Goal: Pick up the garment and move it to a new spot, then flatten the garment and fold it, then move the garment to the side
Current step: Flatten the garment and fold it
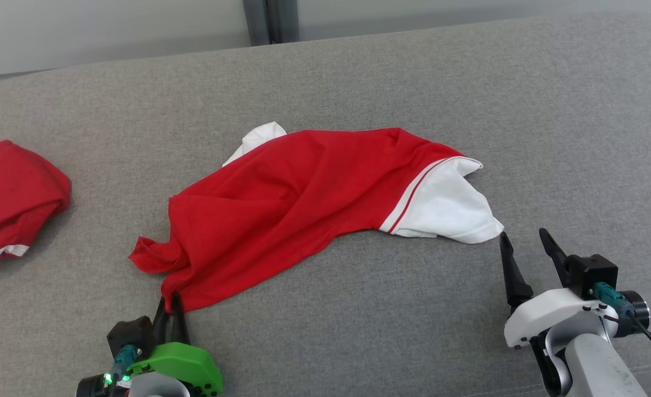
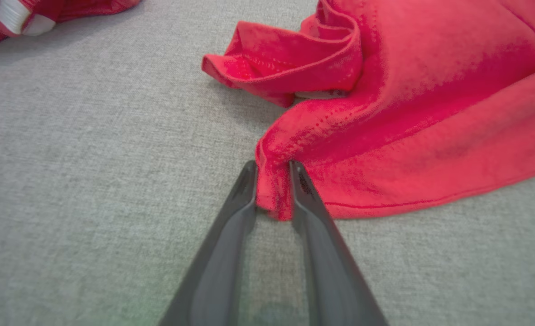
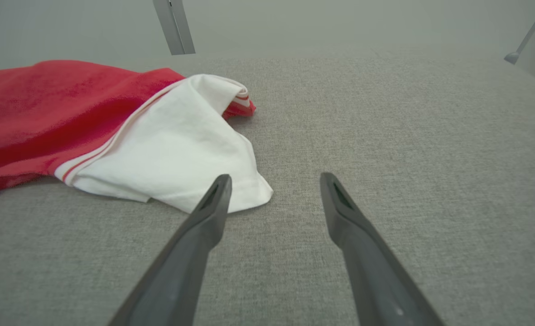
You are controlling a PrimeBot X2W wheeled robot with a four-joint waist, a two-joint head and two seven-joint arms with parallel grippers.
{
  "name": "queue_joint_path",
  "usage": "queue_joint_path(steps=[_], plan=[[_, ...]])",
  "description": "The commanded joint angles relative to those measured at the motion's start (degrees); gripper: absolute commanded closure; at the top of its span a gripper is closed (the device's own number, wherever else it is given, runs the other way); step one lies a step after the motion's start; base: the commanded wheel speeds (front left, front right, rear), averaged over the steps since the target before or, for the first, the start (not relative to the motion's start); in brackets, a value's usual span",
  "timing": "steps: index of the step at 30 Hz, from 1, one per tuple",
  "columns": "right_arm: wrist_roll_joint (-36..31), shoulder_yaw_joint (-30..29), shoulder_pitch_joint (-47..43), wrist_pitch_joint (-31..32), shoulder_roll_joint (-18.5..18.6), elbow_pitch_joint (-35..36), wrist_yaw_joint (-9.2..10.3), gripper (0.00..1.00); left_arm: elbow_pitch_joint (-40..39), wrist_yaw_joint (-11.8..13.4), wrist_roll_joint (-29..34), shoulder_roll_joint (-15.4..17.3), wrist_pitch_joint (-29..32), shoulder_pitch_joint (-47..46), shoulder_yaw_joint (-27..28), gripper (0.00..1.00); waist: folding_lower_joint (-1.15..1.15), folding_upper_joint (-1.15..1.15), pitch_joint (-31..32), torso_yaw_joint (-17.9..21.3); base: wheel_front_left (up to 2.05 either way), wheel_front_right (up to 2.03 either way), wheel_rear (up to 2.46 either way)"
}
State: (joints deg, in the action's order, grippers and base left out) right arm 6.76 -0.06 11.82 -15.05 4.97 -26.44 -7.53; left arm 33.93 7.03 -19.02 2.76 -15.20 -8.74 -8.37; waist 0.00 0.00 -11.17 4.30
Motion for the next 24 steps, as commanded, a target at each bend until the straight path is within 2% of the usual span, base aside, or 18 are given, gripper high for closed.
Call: queue_joint_path(steps=[1, 7, 14, 16, 17, 20, 24], plan=[[0.4, -0.3, 0.9, -0.2, 0.1, -0.7, 0.08, 0.00, 0.3, -0.3, 0.0, 0.2, 0.1, -0.4, -0.2, 1.00, 0.00, 0.00, -0.8, -0.3, 0.00, 0.00, 0.00], [2.3, -1.7, 3.2, -0.2, -0.8, -4.5, 0.08, 0.00, -0.5, -1.0, 1.0, 0.2, 0.2, -1.1, -1.0, 1.00, 0.00, 0.00, -2.7, -1.9, 0.00, 0.00, 0.00], [1.7, -2.2, 6.4, -0.2, -1.2, -7.9, 0.09, 0.01, -0.9, -2.3, 2.1, 0.2, 0.2, -2.1, -2.5, 1.00, 0.00, 0.00, -4.9, -3.6, 0.00, 0.00, 0.00], [1.5, -1.9, 7.5, -0.2, -1.2, -10.0, 0.08, 0.49, -1.0, -2.5, 2.3, 0.2, 0.3, -2.4, -2.7, 1.00, 0.00, 0.00, -5.3, -3.9, 0.00, 0.00, 0.00], [2.3, -1.8, 8.0, 0.0, -1.3, -11.1, 0.08, 1.00, -1.0, -2.5, 2.4, 0.2, 0.3, -2.4, -2.7, 1.00, 0.00, 0.00, -5.4, -4.0, 0.00, 0.00, 0.00], [3.8, -2.4, 8.6, 0.0, -1.3, -11.5, 0.09, 1.00, -1.8, -2.8, 2.2, 0.2, 0.3, -2.7, -2.5, 1.00, 0.00, 0.00, -5.7, -4.2, 0.00, 0.00, 0.00], [5.5, -3.5, 7.7, -0.1, -1.2, -8.5, 0.09, 1.00, -3.8, -3.6, 1.4, 0.2, 0.2, -2.1, -2.5, 1.00, 0.00, 0.00, -4.8, -3.8, 0.00, 0.00, 0.00]])
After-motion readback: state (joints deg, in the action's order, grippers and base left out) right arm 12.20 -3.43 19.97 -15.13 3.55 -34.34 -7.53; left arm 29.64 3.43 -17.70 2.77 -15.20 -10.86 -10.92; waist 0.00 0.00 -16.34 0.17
